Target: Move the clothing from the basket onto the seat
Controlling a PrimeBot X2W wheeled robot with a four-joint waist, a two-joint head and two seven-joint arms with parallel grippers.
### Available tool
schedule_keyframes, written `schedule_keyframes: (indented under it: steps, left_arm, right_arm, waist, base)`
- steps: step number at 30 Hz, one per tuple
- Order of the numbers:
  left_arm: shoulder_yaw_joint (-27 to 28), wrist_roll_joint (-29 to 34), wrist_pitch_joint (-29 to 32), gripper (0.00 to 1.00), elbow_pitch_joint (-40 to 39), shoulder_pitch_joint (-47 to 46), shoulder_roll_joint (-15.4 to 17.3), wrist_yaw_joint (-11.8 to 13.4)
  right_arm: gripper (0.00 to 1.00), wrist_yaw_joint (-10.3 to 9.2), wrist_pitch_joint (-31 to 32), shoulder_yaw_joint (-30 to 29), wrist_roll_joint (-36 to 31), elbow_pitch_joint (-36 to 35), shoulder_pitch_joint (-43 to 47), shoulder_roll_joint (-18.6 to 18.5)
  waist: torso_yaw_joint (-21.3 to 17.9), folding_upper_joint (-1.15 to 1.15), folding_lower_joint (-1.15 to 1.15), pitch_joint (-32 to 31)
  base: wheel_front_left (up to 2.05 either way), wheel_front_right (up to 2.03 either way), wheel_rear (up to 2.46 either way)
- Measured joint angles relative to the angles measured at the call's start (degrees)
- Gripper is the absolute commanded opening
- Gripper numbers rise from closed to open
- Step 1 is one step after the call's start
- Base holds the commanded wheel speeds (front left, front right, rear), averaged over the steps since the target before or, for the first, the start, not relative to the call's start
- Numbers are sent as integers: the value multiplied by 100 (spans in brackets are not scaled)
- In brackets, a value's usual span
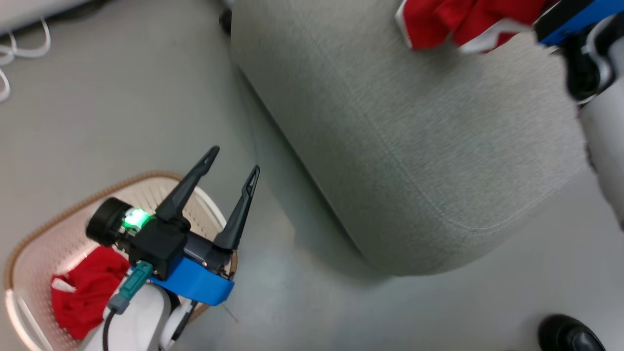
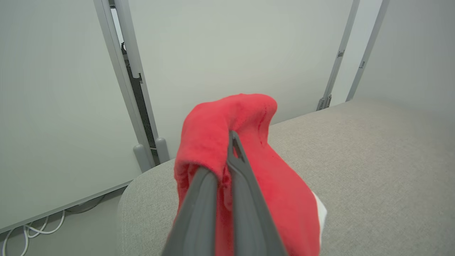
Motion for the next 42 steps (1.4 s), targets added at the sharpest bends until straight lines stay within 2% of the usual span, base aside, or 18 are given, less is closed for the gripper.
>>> schedule_keyframes:
  steps: [5, 12, 17, 23, 24, 25, 26, 27, 34, 42]
  left_arm:
    - [-3, 103, 162, 100, -531, -143, 266, 0]
    - [-40, 201, 311, 100, -1070, -251, 487, 2]
    - [-13, 198, 335, 100, -1173, -229, 576, 35]
    - [-49, 168, 326, 100, -1147, -221, 556, 37]
    - [-64, 148, 319, 100, -1125, -222, 543, 37]
    - [-81, 144, 299, 100, -1098, -225, 528, 37]
    - [-107, 138, 281, 100, -1067, -231, 506, 37]
    - [-130, 132, 268, 100, -1031, -240, 481, 37]
    - [-223, -112, 36, 100, -504, -265, 222, 36]
    - [-208, -375, -97, 100, 255, -237, -260, 32]
  right_arm:
    - [0, 0, 0, -499, -246, -5, -116, -233]
    - [0, 0, 1, -1226, -492, 149, 127, -266]
    - [0, 0, 0, -1591, -762, 240, 315, -121]
    - [0, 1, 0, -1856, -1093, 280, 428, -69]
    - [11, 0, 0, -1871, -1155, 287, 438, -66]
    - [42, 0, 0, -1891, -1235, 286, 444, -65]
    - [85, 0, 0, -1920, -1296, 286, 444, -67]
    - [100, 0, 0, -1947, -1336, 287, 449, -67]
    - [100, 0, 1, -2014, -1729, 375, 654, -71]
    - [100, 1, 0, -1844, -2036, 372, 1090, -113]
  waist:
    - [102, 0, 1, 687]
    - [292, 0, 1, 1400]
    - [425, 0, 1, 1608]
    - [485, 0, 0, 1532]
    - [493, 0, 0, 1507]
    - [500, 0, 0, 1480]
    - [511, 0, 0, 1450]
    - [521, 0, 0, 1417]
    - [650, 0, 0, 1057]
    - [914, 0, -1, 363]
  base:
    - [0, 0, 0]
    - [0, 0, 0]
    - [0, 0, 0]
    - [0, 0, 0]
    - [0, 0, 0]
    - [0, 0, 0]
    - [0, 0, 0]
    - [0, 0, 0]
    - [0, 0, 0]
    - [0, 0, 0]
